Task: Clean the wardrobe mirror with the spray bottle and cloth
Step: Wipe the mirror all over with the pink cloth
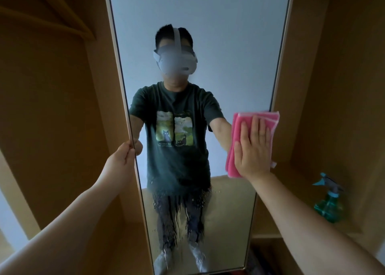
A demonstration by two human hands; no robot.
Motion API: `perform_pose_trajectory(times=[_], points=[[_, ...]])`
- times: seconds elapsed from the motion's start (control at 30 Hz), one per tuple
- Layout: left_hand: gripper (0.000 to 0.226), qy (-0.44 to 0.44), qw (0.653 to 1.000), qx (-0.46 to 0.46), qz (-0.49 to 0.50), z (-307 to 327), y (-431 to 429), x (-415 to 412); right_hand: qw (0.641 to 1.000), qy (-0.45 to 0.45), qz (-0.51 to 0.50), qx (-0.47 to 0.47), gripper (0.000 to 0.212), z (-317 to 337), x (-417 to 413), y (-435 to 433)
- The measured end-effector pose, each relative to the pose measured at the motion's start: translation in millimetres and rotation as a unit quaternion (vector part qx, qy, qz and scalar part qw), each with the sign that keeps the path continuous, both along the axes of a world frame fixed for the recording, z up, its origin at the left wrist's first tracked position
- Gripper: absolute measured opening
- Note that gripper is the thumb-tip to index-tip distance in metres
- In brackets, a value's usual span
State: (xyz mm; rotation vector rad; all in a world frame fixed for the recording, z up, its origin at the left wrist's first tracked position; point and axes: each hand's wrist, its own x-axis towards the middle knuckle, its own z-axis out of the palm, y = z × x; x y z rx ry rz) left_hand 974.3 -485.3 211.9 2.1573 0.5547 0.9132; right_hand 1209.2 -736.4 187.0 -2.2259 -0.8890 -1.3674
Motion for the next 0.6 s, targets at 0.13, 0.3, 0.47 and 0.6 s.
perform_pose_trajectory(times=[0.13,0.3,0.47,0.6], points=[[0.032,0.004,1.000,-0.001,0.001,0.5,-1.7,-0.4,0.999,-0.026,-0.002,0.023,0.058,80.2,4.5,4.9],[0.030,-0.001,1.000,-0.009,0.009,1.0,-7.1,-0.7,0.998,-0.048,-0.012,0.029,0.058,111.1,4.8,6.4],[0.030,0.000,1.000,-0.012,0.012,-1.8,-5.6,-0.2,0.998,-0.055,-0.009,0.024,0.057,103.1,4.5,4.4],[0.029,-0.012,0.999,-0.027,0.018,-5.5,-3.4,1.1,0.998,-0.056,0.000,0.032,0.057,89.7,2.9,5.2]])
